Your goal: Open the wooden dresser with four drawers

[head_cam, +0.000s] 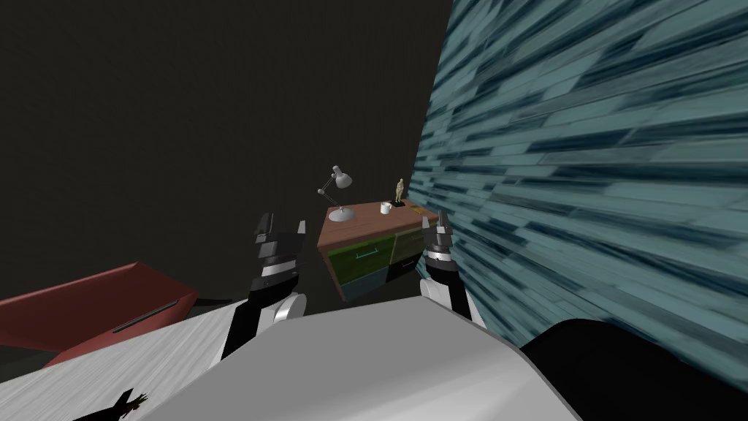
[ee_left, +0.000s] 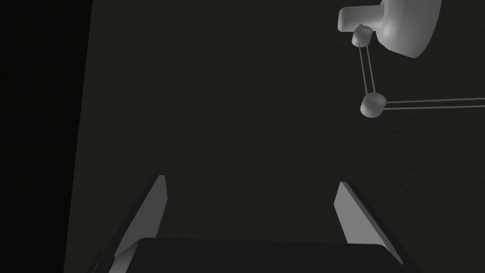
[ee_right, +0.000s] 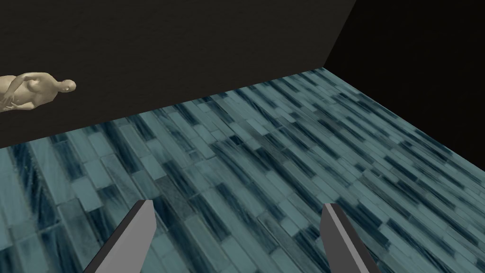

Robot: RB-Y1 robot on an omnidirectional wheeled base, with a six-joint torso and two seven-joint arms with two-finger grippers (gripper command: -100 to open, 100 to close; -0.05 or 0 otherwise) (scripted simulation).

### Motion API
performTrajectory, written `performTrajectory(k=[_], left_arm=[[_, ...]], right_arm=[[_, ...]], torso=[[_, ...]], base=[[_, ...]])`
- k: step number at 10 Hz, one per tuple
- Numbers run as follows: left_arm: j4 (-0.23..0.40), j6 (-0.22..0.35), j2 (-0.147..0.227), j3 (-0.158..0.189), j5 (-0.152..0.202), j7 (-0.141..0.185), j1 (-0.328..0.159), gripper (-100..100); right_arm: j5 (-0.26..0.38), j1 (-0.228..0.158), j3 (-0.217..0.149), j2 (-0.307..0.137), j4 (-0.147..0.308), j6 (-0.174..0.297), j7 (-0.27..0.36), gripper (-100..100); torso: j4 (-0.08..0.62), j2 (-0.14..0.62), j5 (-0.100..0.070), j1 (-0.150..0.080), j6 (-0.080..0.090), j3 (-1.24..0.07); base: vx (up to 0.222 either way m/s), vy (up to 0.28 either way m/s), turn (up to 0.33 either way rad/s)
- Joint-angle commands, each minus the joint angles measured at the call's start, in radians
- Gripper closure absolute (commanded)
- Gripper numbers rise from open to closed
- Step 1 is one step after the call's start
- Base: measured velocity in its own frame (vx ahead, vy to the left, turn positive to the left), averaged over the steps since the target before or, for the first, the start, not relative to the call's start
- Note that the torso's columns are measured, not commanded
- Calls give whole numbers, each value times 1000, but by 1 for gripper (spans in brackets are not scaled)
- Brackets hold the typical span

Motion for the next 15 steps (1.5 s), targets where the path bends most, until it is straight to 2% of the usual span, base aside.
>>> performTrajectory(k=[1,9,10,11,14,15], left_arm=[[0,0,0,0,0,0,0,0],[0,0,0,0,0,0,0,0],[0,0,0,0,0,0,0,0],[0,0,0,0,0,0,0,0],[0,0,0,0,0,0,0,0],[0,0,0,0,0,0,0,0]], right_arm=[[0,0,0,0,0,0,0,0],[0,0,0,0,0,0,0,0],[23,-8,8,-47,10,7,7,-100],[47,-15,16,-76,19,14,14,-100],[139,-51,55,-156,63,45,46,-100],[160,-51,55,-156,63,45,46,-100]], torso=[[41,40,0,0,0,-82],[617,618,0,0,0,-1234],[691,691,0,0,0,-1382],[724,725,0,0,0,-1451],[738,738,0,1,0,-1476],[738,738,0,1,0,-1476]], base=[[0,0,0],[0,0,0],[4,8,-10],[-2,18,-17],[-8,32,-23],[-10,29,-13]])
